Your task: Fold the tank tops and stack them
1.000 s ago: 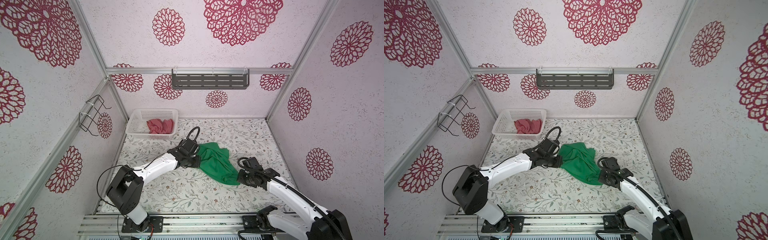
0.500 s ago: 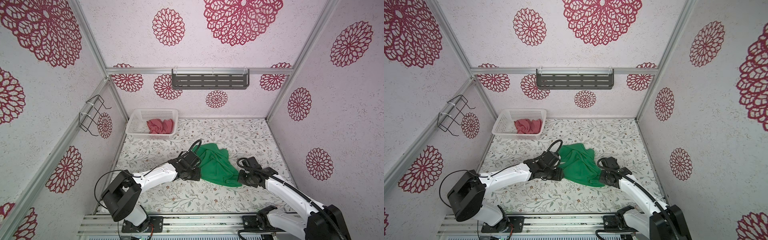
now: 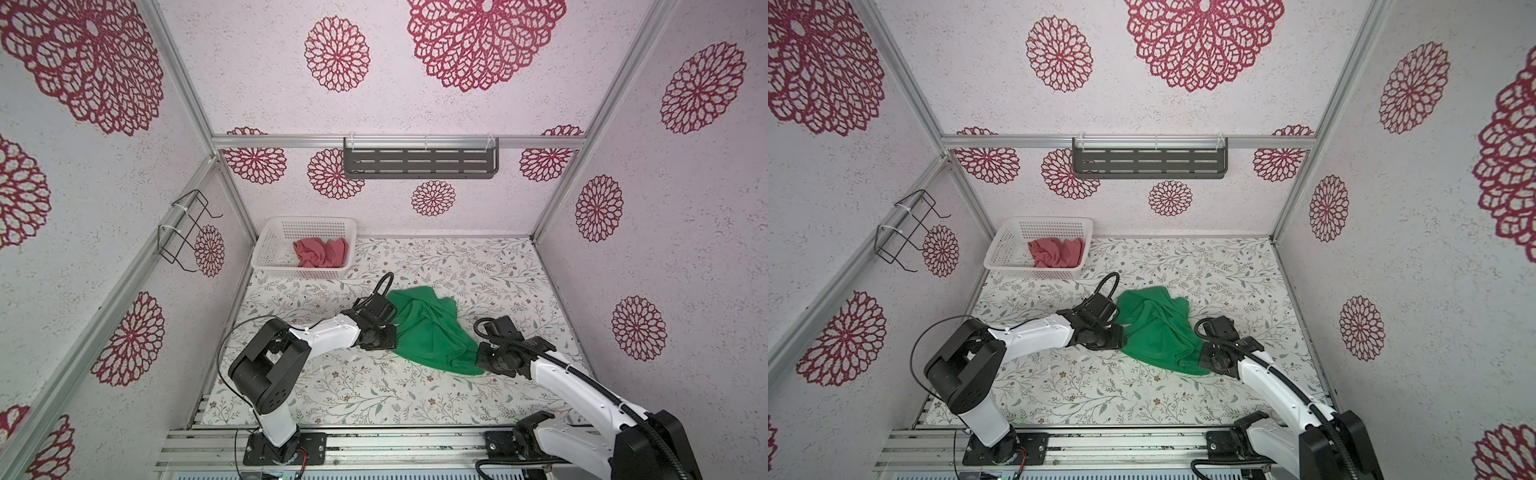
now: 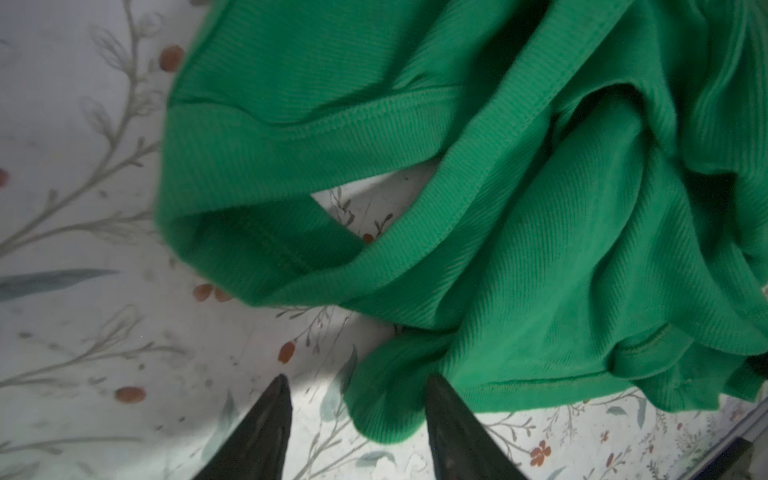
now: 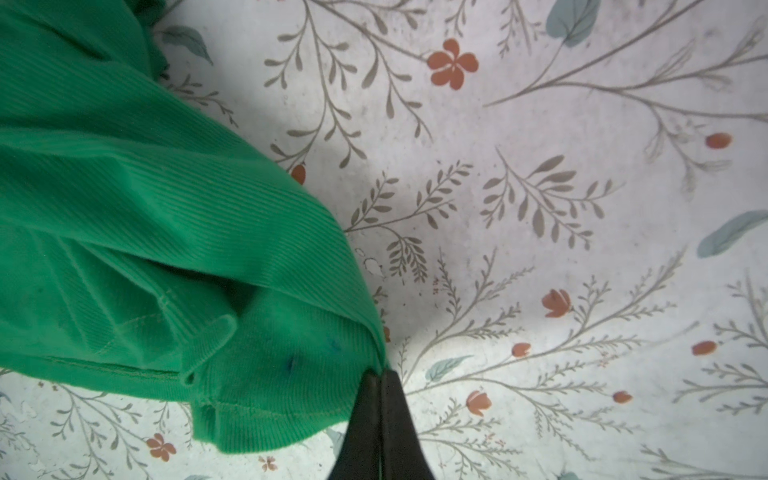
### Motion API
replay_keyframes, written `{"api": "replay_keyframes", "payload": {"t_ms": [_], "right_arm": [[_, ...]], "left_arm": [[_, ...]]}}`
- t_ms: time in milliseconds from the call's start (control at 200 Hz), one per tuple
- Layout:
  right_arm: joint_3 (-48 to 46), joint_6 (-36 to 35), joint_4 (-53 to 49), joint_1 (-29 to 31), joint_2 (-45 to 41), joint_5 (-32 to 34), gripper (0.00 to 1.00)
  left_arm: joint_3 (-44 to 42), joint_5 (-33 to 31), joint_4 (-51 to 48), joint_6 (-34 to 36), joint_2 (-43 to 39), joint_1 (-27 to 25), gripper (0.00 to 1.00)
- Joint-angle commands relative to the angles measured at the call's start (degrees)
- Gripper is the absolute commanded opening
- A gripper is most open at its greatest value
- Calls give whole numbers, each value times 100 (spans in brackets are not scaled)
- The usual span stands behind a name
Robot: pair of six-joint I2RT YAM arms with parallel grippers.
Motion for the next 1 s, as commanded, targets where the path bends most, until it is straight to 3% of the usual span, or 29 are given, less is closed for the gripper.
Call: {"api": "replay_keyframes", "payload": {"t_ms": [0,75,150,255,355,475,671,891,996], "right_arm": [[5,-100,-50,-29,-49,28,0],[43,-141,-83,-31,-4,56,0],[88,-167,-86,-26,46,71,0],[122,-167,-24,-28,94,37,0],[277,-208,-6,-19,81,-38,0],[839,-447,-103,-24,38,-31,0],[2508,-1234,-399,-61,280,580,0],[4721,-2427,-717,-139,625,1131,0],[5700,-2946,-896,-169,809,1348,0]], "left_arm": [[70,290,193,-131,117,-96,53],[45,422,76,-114,177,-134,53],[-60,557,134,-202,221,-135,47],[-53,604,196,-268,251,-135,27],[244,629,74,-197,124,-135,0],[1099,454,-615,158,-125,-108,0],[2832,-284,-1926,1266,-508,41,0],[5234,-2058,-3477,2757,-541,264,0],[6310,-2618,-3940,3278,-526,412,0]]}}
